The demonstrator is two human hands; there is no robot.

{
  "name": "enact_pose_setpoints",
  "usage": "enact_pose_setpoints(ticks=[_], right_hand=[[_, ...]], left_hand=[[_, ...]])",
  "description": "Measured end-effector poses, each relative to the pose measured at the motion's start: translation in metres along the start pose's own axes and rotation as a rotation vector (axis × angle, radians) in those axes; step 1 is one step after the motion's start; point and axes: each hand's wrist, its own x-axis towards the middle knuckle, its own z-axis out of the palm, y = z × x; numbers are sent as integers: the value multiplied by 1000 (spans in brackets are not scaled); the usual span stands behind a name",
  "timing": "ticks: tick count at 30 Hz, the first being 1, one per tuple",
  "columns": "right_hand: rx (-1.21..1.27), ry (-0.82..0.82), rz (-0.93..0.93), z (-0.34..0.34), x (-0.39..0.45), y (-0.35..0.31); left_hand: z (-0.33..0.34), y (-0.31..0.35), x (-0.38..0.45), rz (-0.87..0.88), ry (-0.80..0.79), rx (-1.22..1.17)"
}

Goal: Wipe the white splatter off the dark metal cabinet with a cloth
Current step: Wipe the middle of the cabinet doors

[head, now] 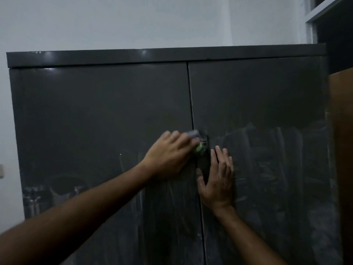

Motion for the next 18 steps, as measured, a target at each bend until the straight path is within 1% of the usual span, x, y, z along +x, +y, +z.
enact_pose_setpoints(ticks=[1,2,3,4,6,7,8,9,10,12,13,14,15,16,18], right_hand=[[9,1,3,0,0,0],[19,1,5,0,1,0],[30,3,5,-1,0,0],[38,9,5,-1,0,-1],[41,7,9,-3,0,-1],[50,-8,11,-5,0,0],[67,-29,5,-6,0,1],[89,-51,-6,-10,0,3],[112,-69,-24,-13,0,7],[138,-89,-39,-22,1,20],[133,-89,-32,-27,2,28],[116,-83,-16,-33,1,37],[95,-73,3,-37,-1,46],[71,-64,20,-42,-2,55],[26,-62,53,-49,-6,72]], left_hand=[[0,-3,-5,135,-39,19],[-1,-11,-5,178,-41,26],[-3,-20,-2,130,-27,30],[-6,-27,4,17,5,22],[-11,-35,20,-303,89,23],[-13,-30,27,-436,113,23],[-10,-22,31,-505,130,10],[-6,-9,31,-484,116,-10],[0,4,28,-360,84,-18],[8,21,14,27,-7,11],[8,19,10,166,-31,30],[8,12,12,218,-23,37],[7,4,18,177,-8,40],[7,-3,28,54,29,43],[6,-4,54,-325,122,55]])
